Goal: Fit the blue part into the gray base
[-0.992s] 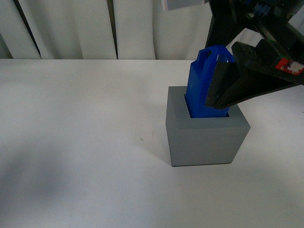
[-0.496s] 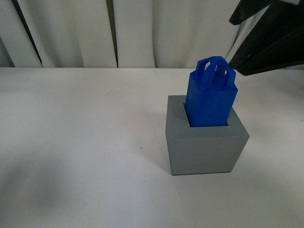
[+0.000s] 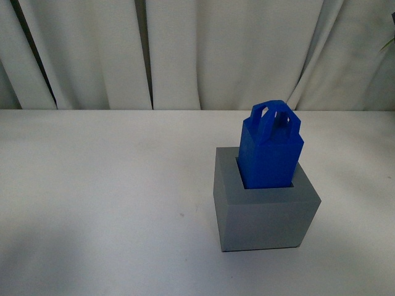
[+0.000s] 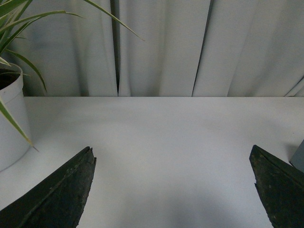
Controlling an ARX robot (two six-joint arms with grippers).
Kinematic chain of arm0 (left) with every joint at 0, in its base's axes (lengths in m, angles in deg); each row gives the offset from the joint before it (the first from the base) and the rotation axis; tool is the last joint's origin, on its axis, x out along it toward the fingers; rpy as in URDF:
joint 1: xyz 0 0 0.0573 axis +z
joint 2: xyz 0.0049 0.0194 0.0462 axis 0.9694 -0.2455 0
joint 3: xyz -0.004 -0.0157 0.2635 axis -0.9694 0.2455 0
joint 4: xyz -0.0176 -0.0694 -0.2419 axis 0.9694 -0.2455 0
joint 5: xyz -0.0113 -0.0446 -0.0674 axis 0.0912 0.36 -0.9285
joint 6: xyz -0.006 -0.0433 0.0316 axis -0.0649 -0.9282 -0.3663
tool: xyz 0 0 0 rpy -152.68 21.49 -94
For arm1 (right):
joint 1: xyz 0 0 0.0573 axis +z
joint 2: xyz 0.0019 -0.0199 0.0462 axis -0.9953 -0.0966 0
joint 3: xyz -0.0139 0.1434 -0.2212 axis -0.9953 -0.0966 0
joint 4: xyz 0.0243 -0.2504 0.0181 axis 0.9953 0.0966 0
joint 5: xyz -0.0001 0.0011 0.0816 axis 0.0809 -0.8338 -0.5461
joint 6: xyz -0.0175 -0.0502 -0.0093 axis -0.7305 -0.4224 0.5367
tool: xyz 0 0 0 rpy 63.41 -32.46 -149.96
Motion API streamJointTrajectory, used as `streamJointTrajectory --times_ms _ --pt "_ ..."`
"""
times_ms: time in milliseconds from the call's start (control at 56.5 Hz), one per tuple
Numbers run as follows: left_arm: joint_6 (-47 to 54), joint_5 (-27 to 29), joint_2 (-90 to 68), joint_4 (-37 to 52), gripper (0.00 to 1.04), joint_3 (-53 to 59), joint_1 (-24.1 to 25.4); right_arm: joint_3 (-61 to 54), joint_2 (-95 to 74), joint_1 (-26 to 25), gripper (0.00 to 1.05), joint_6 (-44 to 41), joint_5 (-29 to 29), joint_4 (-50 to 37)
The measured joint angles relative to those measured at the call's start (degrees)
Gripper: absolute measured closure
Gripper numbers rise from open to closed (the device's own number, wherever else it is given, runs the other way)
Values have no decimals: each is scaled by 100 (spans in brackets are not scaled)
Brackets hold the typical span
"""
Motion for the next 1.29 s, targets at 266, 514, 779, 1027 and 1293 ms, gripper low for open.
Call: streamJointTrajectory --times_ms 266,514,779,1027,1293 --pt "0 -2 0 0 6 0 0 -748 212 337 23 1080 2411 -1755" --pt "0 0 0 0 6 0 0 -2140 1021 52 68 2002 3692 -2920" --pt "0 2 0 0 6 0 0 -3049 1943 48 103 2079 3663 -2909" --pt "-2 2 0 0 6 0 0 -3456 2651 48 103 2083 3650 -2590" --pt "-2 2 0 2 6 0 0 -3703 3394 48 103 2083 3648 -2114"
